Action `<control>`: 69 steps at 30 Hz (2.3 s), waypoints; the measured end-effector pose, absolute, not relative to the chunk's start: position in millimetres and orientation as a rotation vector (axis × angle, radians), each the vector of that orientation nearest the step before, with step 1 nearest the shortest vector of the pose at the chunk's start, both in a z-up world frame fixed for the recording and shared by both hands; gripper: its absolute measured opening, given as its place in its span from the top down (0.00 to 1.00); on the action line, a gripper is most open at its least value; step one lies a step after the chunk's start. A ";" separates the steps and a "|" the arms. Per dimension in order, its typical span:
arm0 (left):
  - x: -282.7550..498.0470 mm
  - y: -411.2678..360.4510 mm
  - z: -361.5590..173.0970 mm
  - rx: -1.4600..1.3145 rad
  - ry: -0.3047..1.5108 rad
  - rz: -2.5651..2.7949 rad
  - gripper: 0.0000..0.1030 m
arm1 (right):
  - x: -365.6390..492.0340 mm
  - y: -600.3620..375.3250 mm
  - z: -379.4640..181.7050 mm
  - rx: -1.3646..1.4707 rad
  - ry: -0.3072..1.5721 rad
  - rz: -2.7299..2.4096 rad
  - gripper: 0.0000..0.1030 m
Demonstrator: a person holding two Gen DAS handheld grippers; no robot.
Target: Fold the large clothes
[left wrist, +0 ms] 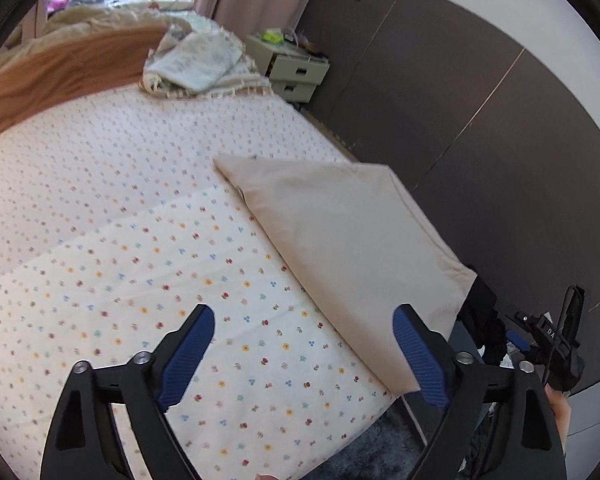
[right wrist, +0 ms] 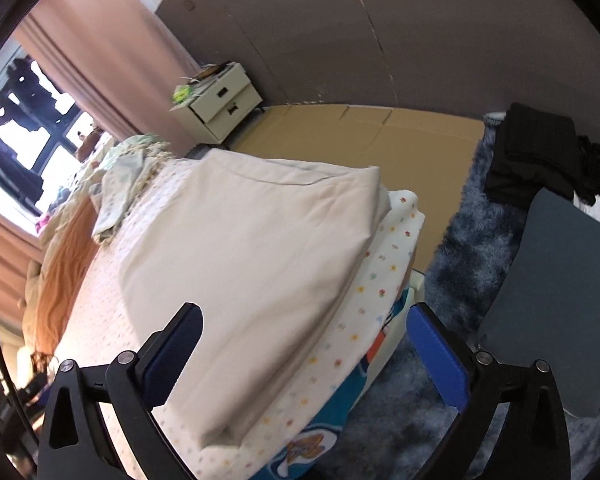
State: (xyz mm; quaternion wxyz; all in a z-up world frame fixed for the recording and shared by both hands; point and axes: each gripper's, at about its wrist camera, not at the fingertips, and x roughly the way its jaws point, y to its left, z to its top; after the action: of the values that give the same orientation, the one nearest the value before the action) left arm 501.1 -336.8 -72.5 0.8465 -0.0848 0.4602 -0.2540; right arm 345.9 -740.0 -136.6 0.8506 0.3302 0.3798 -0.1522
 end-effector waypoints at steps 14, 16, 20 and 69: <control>401.3 -256.7 21.6 -0.152 0.750 -0.484 0.06 | 285.9 -656.0 -31.8 0.529 0.705 -0.245 0.00; 381.9 -247.1 31.1 -0.141 0.718 -0.477 0.06 | 271.9 -643.4 -18.4 0.496 0.684 -0.229 0.00; 343.9 -227.3 44.9 -0.115 0.661 -0.457 0.06 | 242.8 -626.4 -0.9 0.455 0.647 -0.206 0.00; 97.4 -63.9 -30.9 -0.082 0.413 -0.115 0.06 | 88.9 -426.6 -75.2 0.198 0.497 0.047 0.00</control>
State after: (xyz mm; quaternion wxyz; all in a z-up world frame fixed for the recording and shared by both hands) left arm 97.4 -63.9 -30.9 0.9763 -0.0409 0.2047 -0.0569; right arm 88.9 -426.6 -75.2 0.9642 0.0979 0.2453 0.0232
